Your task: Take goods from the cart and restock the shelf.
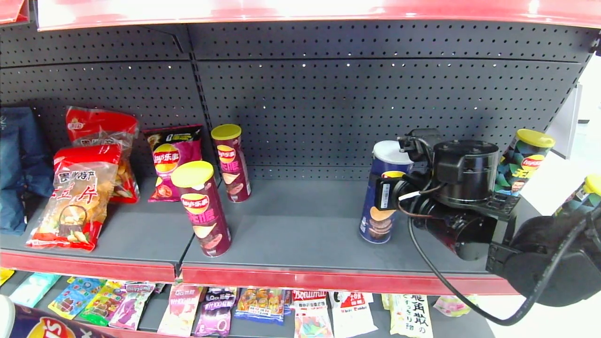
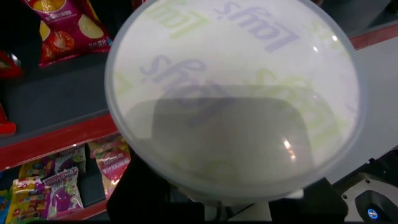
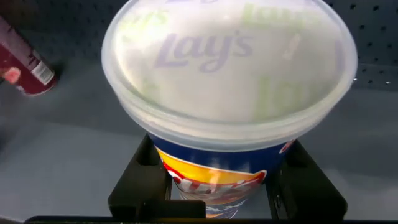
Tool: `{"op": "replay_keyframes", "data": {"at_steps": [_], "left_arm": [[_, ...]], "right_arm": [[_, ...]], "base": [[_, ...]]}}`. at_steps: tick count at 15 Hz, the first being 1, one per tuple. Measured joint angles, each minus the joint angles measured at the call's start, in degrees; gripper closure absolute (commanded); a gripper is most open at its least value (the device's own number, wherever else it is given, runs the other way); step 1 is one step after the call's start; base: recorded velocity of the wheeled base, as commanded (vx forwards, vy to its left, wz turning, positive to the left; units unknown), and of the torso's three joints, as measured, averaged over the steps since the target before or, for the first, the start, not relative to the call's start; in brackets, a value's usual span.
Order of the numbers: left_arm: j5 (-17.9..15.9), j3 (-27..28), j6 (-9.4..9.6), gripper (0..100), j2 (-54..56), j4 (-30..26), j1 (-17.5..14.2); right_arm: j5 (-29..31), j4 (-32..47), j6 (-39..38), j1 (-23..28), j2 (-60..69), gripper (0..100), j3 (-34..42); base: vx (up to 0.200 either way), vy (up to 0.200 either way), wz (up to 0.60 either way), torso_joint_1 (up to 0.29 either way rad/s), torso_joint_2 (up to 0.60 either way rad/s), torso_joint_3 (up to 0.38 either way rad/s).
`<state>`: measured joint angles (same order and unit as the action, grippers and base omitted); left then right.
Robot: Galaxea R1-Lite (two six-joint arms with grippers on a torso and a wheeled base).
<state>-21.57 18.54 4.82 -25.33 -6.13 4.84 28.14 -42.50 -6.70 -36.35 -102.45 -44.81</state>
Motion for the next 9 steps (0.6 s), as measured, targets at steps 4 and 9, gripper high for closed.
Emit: {"op": "replay_keyframes", "data": {"at_steps": [4,9], "left_arm": [[0.02,-0.13,0.0,100,0.3,0.0,-0.02],[0.04,-0.18,0.0,100,0.34,0.0,-0.02]], "right_arm": [[0.0,0.02,-0.29,-0.46,0.06,100,1.95],[0.07,-0.01,-0.65,-1.9,-0.13,100,3.34]], "base": [[0.0,0.0,0.0,0.0,0.0,0.0],[0.0,0.0,0.0,0.0,0.0,0.0]]}}
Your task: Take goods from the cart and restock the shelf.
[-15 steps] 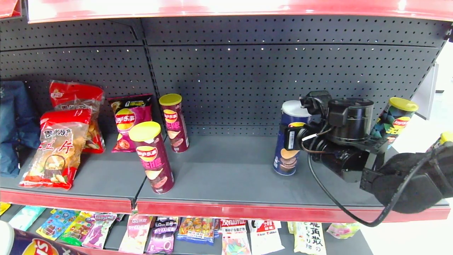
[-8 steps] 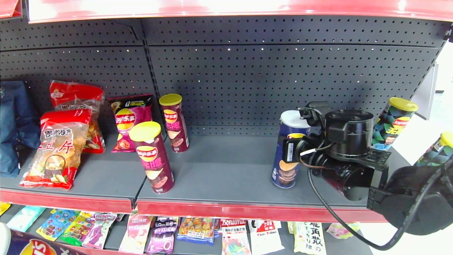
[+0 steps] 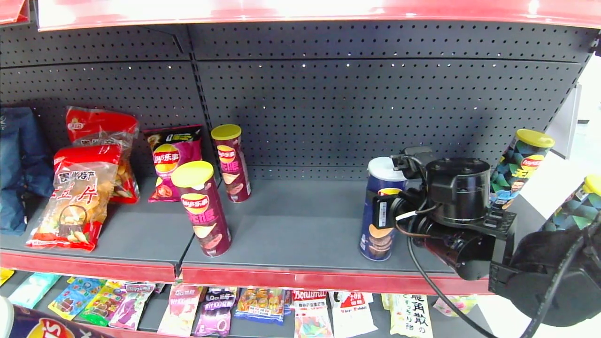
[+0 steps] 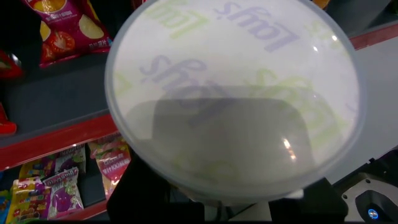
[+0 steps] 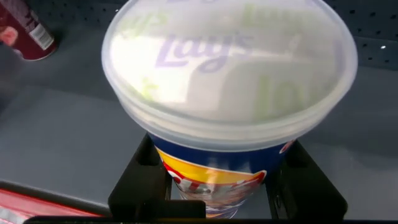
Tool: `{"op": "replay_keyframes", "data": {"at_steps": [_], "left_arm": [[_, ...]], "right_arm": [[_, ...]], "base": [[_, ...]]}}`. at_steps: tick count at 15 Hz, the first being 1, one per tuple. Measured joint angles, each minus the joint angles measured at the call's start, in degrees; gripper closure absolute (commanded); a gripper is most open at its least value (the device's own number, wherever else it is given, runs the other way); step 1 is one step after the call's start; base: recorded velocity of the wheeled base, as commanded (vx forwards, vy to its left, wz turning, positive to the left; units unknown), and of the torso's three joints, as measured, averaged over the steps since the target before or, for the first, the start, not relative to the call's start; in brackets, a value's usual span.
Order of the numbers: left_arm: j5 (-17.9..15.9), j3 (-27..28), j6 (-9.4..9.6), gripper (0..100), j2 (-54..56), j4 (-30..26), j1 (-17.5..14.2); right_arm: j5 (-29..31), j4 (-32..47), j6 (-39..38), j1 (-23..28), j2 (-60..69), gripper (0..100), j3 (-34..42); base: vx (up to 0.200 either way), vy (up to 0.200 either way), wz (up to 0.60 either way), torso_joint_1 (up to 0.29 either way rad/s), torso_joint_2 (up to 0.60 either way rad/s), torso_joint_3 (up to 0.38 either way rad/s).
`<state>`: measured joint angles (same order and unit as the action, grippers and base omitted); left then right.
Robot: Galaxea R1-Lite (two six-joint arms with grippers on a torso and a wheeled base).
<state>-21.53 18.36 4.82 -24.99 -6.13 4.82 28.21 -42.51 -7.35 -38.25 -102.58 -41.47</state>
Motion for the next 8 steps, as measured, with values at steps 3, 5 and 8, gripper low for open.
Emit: {"op": "replay_keyframes", "data": {"at_steps": [3,5,8], "left_arm": [[0.0,-0.04,0.02,100,0.0,-0.02,-0.02],[0.0,-0.23,0.02,100,0.18,-0.1,0.02],[0.0,-0.41,0.0,100,0.49,-0.11,-0.02]], "right_arm": [[0.17,-0.65,-0.22,-0.41,-0.87,100,0.11],[1.6,-0.82,-0.23,-0.96,-1.28,100,0.22],[2.39,-0.88,-0.41,-1.88,-1.6,100,0.33]], "base": [[0.0,0.0,0.0,0.0,0.0,0.0],[0.0,0.0,0.0,0.0,0.0,0.0],[0.0,0.0,0.0,0.0,0.0,0.0]]}}
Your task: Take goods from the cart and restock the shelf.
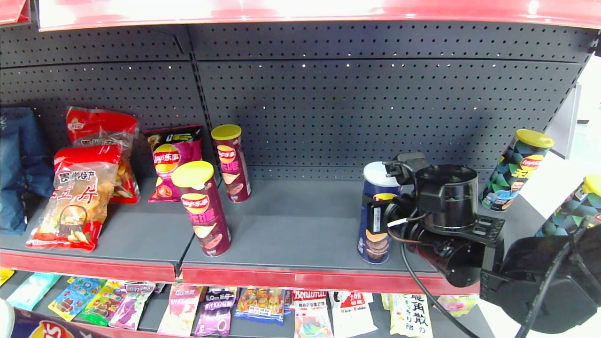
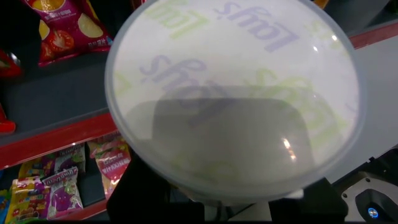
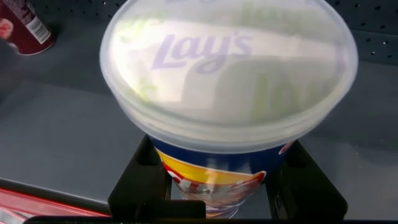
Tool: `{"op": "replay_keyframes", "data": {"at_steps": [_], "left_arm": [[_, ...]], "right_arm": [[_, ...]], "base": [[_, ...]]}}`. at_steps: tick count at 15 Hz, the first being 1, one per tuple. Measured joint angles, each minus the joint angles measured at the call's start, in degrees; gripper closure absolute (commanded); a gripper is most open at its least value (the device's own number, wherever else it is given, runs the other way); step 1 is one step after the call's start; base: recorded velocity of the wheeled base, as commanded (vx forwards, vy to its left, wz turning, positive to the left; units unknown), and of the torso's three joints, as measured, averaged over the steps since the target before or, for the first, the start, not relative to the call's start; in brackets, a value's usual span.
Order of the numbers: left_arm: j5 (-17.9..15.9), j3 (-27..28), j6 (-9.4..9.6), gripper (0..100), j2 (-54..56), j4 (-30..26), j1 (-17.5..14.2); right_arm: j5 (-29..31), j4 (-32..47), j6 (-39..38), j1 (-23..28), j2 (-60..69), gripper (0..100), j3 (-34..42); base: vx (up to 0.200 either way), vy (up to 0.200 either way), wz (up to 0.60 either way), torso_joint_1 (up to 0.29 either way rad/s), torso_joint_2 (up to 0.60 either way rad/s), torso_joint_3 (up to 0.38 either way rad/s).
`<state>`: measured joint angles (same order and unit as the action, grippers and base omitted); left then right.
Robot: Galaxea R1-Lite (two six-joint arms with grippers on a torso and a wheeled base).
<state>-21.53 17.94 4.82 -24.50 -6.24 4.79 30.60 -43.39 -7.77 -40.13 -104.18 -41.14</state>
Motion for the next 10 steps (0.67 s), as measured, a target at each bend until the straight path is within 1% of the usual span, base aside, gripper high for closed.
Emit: {"op": "replay_keyframes", "data": {"at_steps": [3,10], "left_arm": [[0.0,-0.01,0.02,100,0.04,0.01,0.02],[0.0,-0.37,0.02,100,0.23,0.0,0.02]], "right_arm": [[1.06,0.01,-1.37,-0.85,-0.09,100,0.4],[1.72,0.04,-1.58,-1.43,-0.39,100,0.35]], "base": [[0.0,0.0,0.0,0.0,0.0,0.0],[0.0,0.0,0.0,0.0,0.0,0.0]]}}
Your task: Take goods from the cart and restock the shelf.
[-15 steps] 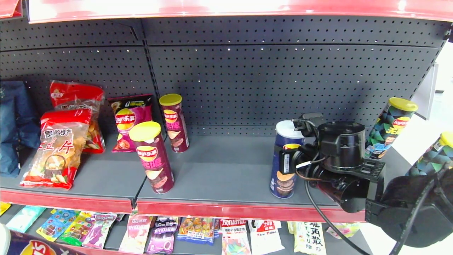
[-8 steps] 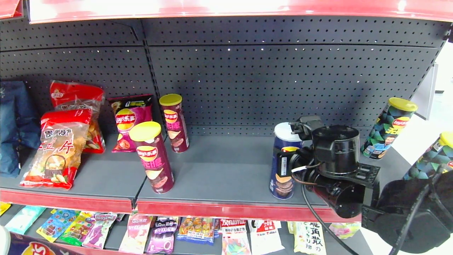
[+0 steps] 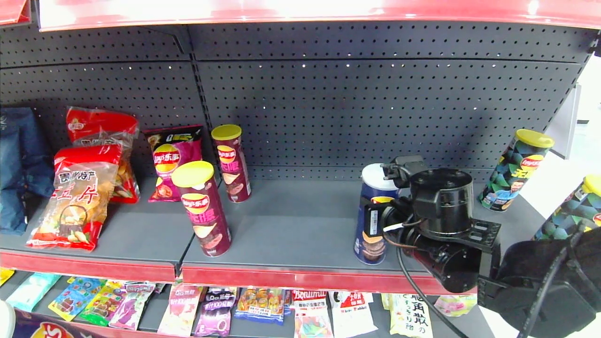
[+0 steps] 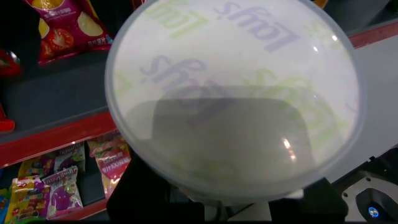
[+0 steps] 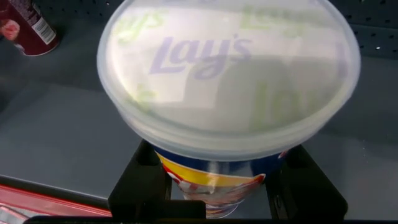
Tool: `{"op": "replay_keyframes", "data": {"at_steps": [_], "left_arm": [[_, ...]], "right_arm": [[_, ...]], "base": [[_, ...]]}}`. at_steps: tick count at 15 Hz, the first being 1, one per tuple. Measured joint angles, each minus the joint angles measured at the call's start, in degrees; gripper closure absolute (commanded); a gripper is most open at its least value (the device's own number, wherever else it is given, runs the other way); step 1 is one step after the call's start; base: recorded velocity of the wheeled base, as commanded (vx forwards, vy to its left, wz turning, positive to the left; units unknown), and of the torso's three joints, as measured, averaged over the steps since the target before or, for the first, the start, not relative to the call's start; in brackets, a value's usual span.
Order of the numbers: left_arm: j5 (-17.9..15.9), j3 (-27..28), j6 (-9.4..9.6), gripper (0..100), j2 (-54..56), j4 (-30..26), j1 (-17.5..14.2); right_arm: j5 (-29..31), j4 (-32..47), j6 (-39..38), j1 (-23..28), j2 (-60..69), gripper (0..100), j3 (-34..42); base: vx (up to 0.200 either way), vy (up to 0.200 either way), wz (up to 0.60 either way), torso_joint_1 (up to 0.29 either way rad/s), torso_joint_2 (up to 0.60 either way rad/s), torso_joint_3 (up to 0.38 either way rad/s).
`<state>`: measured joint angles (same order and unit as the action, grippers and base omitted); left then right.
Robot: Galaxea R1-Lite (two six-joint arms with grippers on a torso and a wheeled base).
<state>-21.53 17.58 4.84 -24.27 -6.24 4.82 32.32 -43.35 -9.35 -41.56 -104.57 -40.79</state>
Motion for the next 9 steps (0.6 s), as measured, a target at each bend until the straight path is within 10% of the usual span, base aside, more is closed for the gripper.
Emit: {"op": "replay_keyframes", "data": {"at_steps": [9], "left_arm": [[-0.01,0.0,-0.02,100,0.0,0.01,0.0]], "right_arm": [[0.48,0.07,0.35,-0.61,0.6,100,1.32]], "base": [[0.0,0.0,0.0,0.0,0.0,0.0]]}}
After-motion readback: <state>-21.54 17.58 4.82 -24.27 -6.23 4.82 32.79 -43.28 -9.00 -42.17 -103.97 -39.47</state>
